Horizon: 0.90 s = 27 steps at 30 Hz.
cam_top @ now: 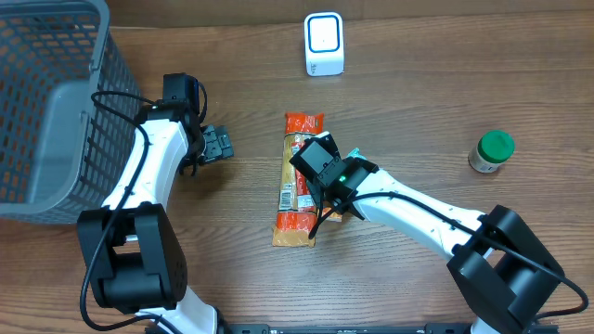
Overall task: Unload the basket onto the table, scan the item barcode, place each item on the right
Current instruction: 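Reach the right gripper to the wipes pack and grasp it, then lift the wipes pack and move it right of the snack bar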
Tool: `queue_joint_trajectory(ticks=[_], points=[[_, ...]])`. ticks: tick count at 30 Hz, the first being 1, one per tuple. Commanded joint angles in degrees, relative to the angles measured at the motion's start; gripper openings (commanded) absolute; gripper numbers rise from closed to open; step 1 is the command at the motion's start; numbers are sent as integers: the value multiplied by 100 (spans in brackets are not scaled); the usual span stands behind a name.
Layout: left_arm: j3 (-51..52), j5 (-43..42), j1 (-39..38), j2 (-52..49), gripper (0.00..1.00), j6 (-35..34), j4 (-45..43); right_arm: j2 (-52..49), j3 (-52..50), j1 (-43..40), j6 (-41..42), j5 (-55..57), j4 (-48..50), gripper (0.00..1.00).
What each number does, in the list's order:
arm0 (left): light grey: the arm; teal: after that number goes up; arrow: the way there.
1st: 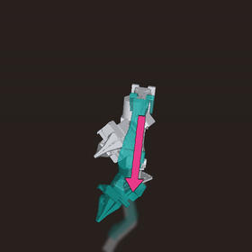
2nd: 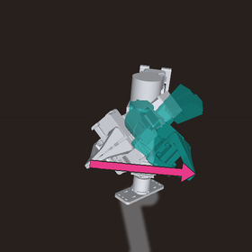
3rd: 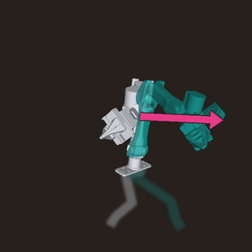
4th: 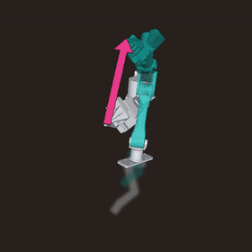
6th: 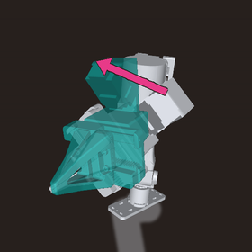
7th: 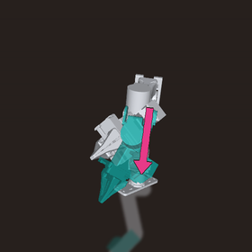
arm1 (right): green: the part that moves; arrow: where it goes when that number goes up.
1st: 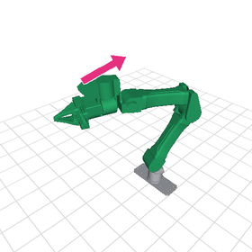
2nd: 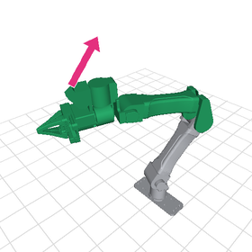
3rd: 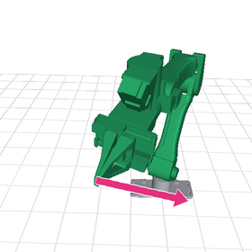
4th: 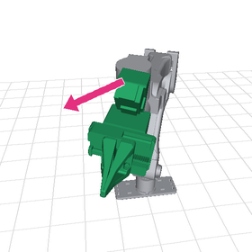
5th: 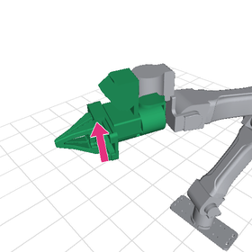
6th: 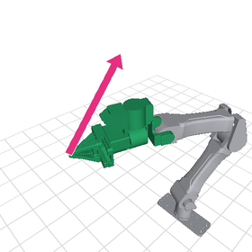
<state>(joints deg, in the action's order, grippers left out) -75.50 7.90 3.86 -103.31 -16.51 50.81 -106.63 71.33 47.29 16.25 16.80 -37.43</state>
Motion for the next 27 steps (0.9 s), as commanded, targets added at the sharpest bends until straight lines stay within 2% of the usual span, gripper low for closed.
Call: queue_joint_trajectory(ticks=[1, 7, 14, 16, 27], points=[[7, -46, 26, 22, 100, 24, -7, -24, -258, -15, -24, 74, 173, 62], [7, -46, 26, 22, 100, 24, -7, -24, -533, -15, -155, 74, 472, 61], [7, -46, 26, 22, 100, 24, -7, -24, -533, -15, -173, 72, 485, 21], [7, -46, 26, 22, 100, 24, -7, -22, -531, -15, -170, 72, 474, 5], [7, -46, 26, 22, 100, 24, -7, 66, -365, -48, -129, 164, 247, 4]])
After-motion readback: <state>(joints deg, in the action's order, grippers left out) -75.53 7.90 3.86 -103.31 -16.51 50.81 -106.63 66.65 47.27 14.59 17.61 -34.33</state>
